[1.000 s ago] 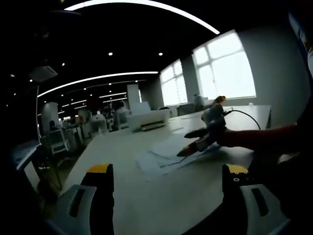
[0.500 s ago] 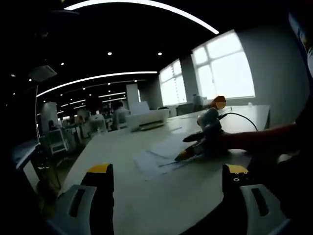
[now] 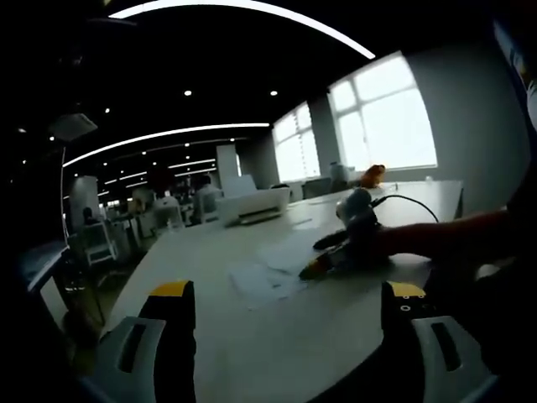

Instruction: Organize the stack of printing papers by aligning and flattening the scattered papers on the table

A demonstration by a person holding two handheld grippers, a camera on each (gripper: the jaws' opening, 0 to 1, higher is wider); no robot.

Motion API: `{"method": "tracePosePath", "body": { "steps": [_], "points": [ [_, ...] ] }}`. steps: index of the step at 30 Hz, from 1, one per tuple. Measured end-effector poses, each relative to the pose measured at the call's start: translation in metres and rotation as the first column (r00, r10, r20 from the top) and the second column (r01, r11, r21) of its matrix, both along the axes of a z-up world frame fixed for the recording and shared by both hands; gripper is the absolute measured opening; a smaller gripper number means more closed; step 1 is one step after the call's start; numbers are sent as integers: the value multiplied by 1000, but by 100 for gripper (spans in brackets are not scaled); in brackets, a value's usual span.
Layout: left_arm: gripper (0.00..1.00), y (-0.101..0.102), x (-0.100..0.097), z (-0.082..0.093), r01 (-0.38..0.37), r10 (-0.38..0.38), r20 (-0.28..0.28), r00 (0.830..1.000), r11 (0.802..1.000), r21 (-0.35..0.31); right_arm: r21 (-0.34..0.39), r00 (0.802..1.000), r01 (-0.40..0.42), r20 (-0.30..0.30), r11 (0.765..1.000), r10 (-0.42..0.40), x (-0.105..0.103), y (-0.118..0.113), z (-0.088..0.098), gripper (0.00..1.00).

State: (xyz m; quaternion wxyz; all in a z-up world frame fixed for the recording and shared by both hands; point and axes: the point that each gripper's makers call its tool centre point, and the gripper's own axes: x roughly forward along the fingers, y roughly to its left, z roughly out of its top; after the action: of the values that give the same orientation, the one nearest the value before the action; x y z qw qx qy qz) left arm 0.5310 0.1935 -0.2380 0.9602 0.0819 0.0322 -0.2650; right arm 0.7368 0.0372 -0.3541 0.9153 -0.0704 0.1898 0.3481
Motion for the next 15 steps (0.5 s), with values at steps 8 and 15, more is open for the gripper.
{"method": "tracePosePath", "body": {
  "steps": [8,15],
  "points": [
    [94,2,-2,7,-2,2,16,1000,1000,-2,10,1000,-22,3,1000,22,-3,3,0,88],
    [93,1,-1,4,-1,1,9,1000,1000,5,4,999,-36,4,999,36,-4,4,-1,90]
  ]
}}
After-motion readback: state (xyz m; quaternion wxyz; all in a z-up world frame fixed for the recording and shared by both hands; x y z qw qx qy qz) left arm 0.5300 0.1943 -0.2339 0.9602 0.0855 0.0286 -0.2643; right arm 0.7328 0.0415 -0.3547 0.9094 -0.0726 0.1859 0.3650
